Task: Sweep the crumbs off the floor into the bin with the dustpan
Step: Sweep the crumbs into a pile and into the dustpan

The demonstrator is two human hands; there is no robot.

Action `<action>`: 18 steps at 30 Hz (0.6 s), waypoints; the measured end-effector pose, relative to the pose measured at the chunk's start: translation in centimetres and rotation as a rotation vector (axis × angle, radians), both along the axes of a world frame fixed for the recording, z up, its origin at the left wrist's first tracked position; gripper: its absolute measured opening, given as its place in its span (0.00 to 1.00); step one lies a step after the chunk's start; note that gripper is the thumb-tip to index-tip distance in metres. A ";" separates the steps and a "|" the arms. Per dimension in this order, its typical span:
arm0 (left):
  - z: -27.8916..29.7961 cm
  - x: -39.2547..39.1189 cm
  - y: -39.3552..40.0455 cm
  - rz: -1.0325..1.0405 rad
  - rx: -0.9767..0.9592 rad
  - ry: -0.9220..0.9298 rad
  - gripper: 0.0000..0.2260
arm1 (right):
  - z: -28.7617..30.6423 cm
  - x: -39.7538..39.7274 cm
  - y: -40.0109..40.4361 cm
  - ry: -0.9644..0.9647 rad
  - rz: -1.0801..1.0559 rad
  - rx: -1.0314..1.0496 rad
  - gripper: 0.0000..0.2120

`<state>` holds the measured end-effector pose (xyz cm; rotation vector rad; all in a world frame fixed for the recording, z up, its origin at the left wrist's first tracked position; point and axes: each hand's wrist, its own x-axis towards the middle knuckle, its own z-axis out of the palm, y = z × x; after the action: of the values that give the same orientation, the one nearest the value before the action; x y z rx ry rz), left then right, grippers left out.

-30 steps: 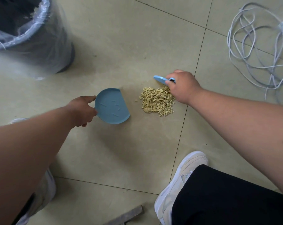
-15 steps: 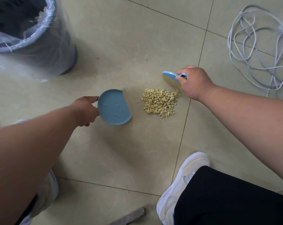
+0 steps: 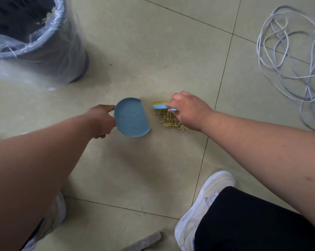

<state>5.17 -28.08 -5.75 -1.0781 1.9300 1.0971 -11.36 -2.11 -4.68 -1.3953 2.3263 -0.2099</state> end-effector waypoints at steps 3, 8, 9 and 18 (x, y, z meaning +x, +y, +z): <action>0.2 -0.1 0.2 0.006 0.009 0.002 0.32 | 0.0 -0.5 0.2 0.065 0.072 -0.016 0.07; 0.4 -0.5 0.3 -0.016 0.009 0.005 0.32 | 1.5 -4.0 1.2 0.024 -0.339 -0.052 0.12; 0.5 -0.7 0.4 -0.018 0.007 0.004 0.32 | 1.5 -4.8 1.8 0.032 -0.447 -0.058 0.12; 0.6 -1.7 0.5 -0.063 0.000 -0.021 0.33 | -0.3 -4.4 7.2 0.109 -0.724 0.207 0.11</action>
<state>3.46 -27.55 -5.13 -1.0175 1.9345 1.0478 -15.76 5.14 -4.94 -0.4337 2.7579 -0.0924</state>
